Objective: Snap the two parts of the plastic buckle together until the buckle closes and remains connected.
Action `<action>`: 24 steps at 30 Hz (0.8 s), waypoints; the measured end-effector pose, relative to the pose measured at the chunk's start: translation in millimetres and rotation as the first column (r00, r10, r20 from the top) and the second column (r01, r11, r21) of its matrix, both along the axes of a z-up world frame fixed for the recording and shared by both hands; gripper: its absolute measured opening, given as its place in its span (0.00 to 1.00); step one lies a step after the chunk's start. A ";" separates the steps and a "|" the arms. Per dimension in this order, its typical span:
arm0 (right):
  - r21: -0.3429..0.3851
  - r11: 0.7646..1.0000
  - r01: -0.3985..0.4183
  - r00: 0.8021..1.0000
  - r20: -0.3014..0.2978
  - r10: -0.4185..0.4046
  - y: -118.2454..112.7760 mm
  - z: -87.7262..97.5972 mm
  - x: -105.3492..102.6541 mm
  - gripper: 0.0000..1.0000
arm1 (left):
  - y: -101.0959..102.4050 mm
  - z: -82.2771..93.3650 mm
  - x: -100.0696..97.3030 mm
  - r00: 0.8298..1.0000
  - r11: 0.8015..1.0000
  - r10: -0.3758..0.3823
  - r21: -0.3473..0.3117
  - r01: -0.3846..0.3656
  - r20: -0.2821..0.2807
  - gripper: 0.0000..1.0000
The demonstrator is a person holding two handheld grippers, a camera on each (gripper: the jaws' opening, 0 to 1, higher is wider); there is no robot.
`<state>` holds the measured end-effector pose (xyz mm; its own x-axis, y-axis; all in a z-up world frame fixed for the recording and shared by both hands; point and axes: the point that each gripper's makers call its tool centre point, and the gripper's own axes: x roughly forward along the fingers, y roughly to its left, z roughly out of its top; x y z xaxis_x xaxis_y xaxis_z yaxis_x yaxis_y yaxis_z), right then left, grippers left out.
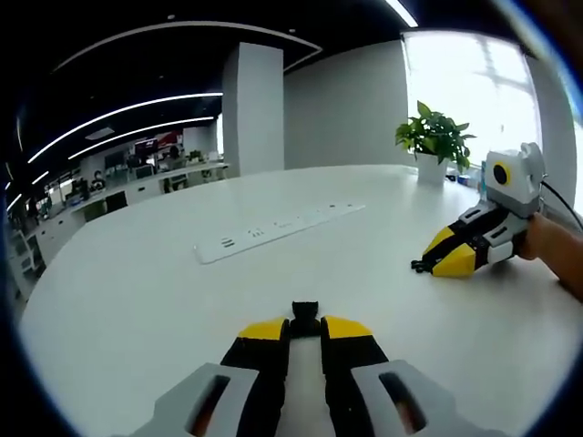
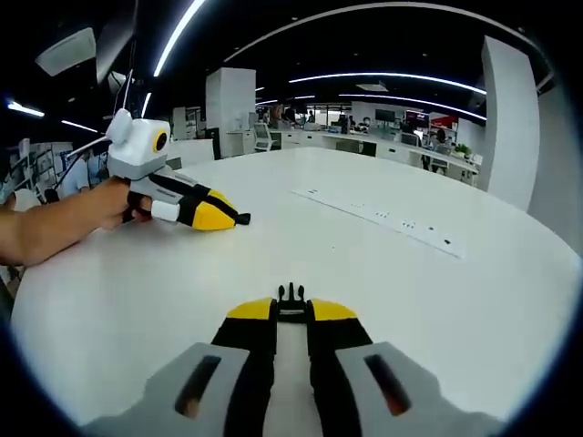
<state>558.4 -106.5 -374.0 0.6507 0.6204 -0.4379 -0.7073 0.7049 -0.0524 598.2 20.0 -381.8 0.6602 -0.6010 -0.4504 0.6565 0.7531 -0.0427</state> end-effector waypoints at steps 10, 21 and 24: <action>-0.005 1.000 0.001 1.000 0.002 -0.001 0.2 0.1 -1.5 0.12 | 1.8 1.2 0.2 1.000 1.000 -0.011 0.013 0.011 0.010 0.16; -0.021 1.000 0.006 1.000 -0.004 -0.006 0.9 -0.1 -3.3 0.12 | -5.5 1.9 -2.1 0.999 0.998 -0.038 0.042 0.038 0.019 0.13; -0.021 1.000 0.008 1.000 -0.003 -0.008 0.0 0.1 -2.6 0.12 | -7.1 2.4 -3.8 0.999 0.998 -0.047 0.049 0.046 0.013 0.13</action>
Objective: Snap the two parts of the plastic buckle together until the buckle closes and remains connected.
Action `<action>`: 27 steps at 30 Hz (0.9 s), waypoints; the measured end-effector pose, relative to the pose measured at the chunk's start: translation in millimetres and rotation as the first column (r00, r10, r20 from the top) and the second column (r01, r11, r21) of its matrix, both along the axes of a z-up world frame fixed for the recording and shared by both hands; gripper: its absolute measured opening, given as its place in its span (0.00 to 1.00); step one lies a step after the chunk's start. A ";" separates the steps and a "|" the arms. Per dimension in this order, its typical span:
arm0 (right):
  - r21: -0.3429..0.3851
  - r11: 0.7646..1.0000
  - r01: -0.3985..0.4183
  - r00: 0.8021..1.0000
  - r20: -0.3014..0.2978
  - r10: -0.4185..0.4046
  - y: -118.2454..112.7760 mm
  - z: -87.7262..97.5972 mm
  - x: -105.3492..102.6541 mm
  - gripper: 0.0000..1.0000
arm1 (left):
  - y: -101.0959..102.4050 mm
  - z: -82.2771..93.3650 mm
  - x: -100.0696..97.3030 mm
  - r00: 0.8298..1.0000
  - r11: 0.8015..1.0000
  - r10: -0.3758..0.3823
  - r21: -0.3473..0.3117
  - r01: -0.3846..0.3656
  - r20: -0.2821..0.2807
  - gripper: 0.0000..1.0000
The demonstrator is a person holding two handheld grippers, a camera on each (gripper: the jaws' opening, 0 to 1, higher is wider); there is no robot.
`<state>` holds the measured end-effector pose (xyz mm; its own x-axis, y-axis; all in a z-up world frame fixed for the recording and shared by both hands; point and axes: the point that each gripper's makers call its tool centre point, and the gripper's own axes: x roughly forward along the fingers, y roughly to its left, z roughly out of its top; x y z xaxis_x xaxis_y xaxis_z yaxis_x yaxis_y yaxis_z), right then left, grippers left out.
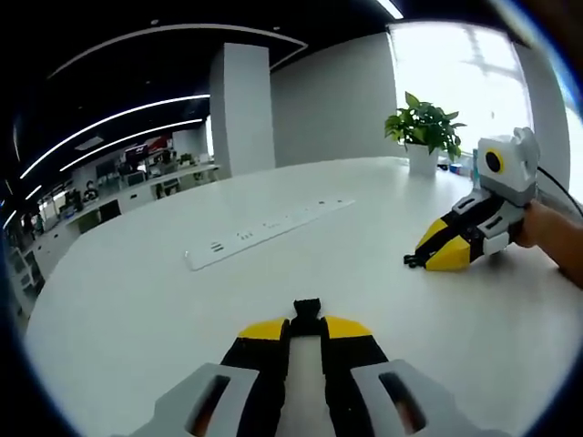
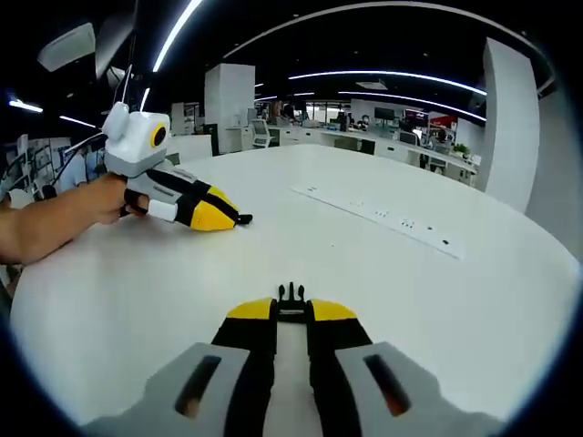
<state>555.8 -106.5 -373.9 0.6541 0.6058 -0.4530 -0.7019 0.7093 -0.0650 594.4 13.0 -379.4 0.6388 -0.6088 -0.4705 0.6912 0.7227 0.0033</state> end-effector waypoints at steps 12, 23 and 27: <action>0.002 1.000 -0.003 1.000 -0.001 0.003 -1.2 0.3 1.5 0.12 | -0.8 4.1 -3.5 1.000 1.000 -0.018 -0.013 0.018 0.006 0.14; 0.003 1.000 -0.005 1.000 -0.002 0.005 -1.1 -0.1 1.4 0.12 | -3.8 -0.7 -7.3 1.000 0.999 -0.026 -0.020 0.026 -0.014 0.13; 0.005 1.000 -0.007 1.000 -0.002 0.007 -0.8 -0.2 0.9 0.12 | -3.6 -0.8 -8.6 0.999 0.999 -0.028 -0.028 0.028 -0.019 0.13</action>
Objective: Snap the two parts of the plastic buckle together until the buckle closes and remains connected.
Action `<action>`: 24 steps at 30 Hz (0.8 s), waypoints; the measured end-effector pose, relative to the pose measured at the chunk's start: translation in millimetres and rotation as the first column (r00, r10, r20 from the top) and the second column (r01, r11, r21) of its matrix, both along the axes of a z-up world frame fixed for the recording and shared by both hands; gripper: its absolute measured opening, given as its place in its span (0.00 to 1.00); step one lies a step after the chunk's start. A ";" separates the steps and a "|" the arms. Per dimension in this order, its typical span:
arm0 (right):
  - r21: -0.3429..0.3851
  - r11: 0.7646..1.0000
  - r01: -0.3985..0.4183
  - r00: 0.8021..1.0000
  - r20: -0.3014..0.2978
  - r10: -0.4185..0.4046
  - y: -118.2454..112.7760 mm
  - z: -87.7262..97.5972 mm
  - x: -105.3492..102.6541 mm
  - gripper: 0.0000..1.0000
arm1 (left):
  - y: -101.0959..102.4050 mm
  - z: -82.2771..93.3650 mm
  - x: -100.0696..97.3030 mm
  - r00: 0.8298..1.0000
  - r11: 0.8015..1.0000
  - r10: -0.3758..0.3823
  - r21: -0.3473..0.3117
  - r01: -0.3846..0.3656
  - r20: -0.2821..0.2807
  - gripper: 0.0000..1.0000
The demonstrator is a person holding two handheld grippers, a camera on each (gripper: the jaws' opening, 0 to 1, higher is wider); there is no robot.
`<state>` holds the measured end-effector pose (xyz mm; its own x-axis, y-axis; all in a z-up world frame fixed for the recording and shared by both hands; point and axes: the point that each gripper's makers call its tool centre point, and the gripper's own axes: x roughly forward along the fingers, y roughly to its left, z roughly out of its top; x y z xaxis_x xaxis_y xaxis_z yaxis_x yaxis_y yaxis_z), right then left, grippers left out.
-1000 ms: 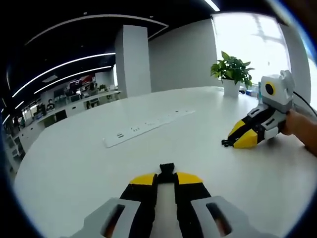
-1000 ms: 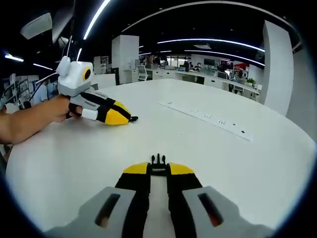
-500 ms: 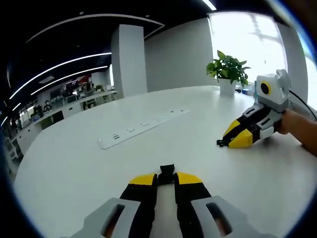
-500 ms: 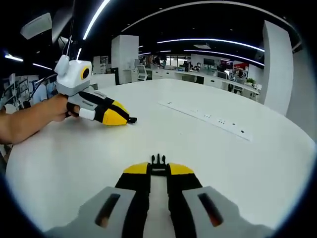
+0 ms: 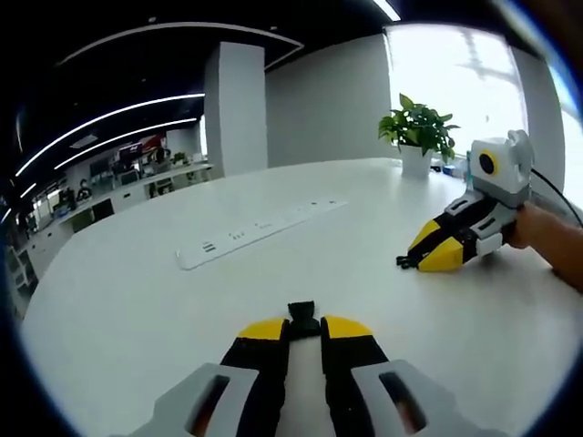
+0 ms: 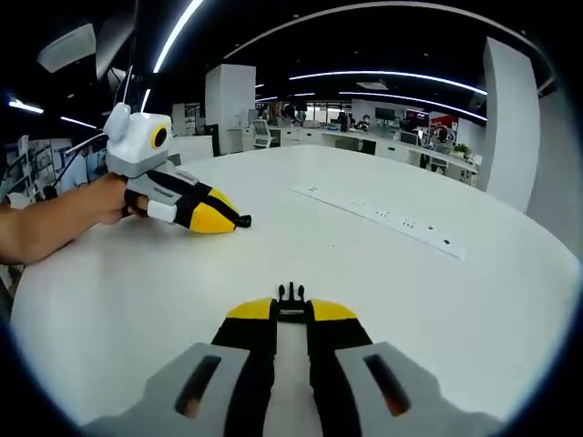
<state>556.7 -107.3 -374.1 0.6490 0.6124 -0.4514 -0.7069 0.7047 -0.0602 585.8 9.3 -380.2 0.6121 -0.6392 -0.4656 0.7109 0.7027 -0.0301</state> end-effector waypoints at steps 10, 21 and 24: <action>0.002 1.000 -0.003 1.000 0.002 0.003 1.5 -0.3 -1.1 0.12 | 0.2 -0.2 -1.8 1.000 1.000 -0.009 -0.018 0.008 -0.027 0.12; 0.023 1.000 0.007 1.000 0.022 -0.007 -1.0 17.9 -2.1 0.11 | 2.3 14.6 -11.0 0.995 0.997 -0.056 -0.060 0.051 -0.083 0.11; 0.029 0.999 0.018 0.999 0.036 -0.019 -3.6 28.0 -4.4 0.11 | 0.4 21.4 -13.1 0.995 0.997 -0.062 -0.055 0.058 -0.076 0.11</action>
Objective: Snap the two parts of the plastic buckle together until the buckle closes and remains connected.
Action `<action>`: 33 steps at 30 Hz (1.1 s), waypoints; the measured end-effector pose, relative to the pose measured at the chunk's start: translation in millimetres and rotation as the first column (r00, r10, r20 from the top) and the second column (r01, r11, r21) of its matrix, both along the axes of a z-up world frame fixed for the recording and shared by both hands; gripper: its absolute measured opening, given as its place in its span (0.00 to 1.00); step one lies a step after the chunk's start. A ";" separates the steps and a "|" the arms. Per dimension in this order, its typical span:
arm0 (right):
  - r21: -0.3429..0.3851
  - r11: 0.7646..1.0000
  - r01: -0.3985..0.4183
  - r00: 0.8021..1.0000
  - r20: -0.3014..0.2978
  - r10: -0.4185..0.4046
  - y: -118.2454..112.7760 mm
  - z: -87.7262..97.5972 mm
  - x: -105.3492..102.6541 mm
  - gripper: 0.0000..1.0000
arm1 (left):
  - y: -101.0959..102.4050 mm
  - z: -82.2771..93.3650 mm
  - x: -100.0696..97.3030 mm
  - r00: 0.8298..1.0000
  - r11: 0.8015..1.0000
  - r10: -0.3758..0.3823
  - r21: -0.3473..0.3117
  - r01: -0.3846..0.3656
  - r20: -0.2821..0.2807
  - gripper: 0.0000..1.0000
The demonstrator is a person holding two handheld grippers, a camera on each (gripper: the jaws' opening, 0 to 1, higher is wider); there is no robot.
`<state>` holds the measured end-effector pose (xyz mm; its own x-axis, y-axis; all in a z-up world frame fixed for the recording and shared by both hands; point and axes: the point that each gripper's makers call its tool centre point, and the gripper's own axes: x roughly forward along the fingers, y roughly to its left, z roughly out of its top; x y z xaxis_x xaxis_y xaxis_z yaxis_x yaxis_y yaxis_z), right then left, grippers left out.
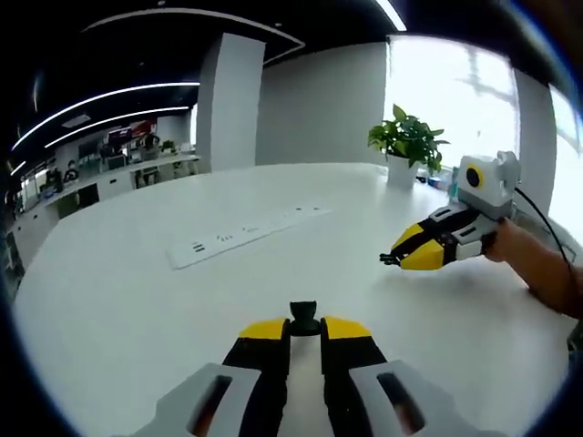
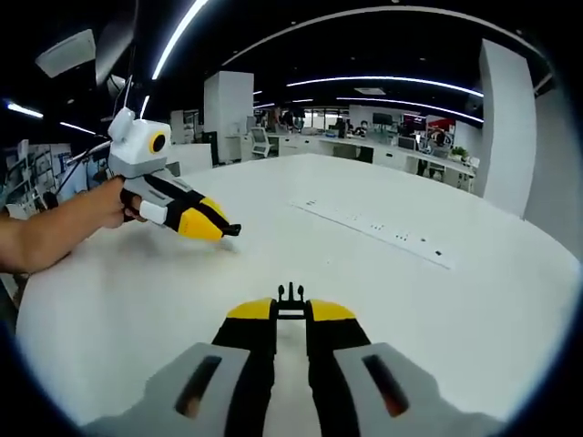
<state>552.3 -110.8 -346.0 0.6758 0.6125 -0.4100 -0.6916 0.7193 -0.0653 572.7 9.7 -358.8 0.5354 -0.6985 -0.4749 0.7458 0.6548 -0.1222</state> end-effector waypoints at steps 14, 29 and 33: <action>0.002 1.000 -0.012 1.000 0.023 0.012 -2.5 18.5 -9.5 0.10 | -7.0 17.9 -11.6 0.999 0.996 -0.053 -0.064 0.054 0.011 0.10; 0.021 0.999 -0.037 0.998 0.060 0.036 0.4 40.2 -23.7 0.10 | -3.4 28.0 -27.1 0.995 0.995 -0.099 -0.001 0.099 0.031 0.10; 0.039 0.999 -0.030 0.997 0.071 0.027 0.5 46.5 -26.4 0.10 | -3.1 30.0 -31.0 0.994 0.995 -0.100 -0.027 0.101 0.035 0.09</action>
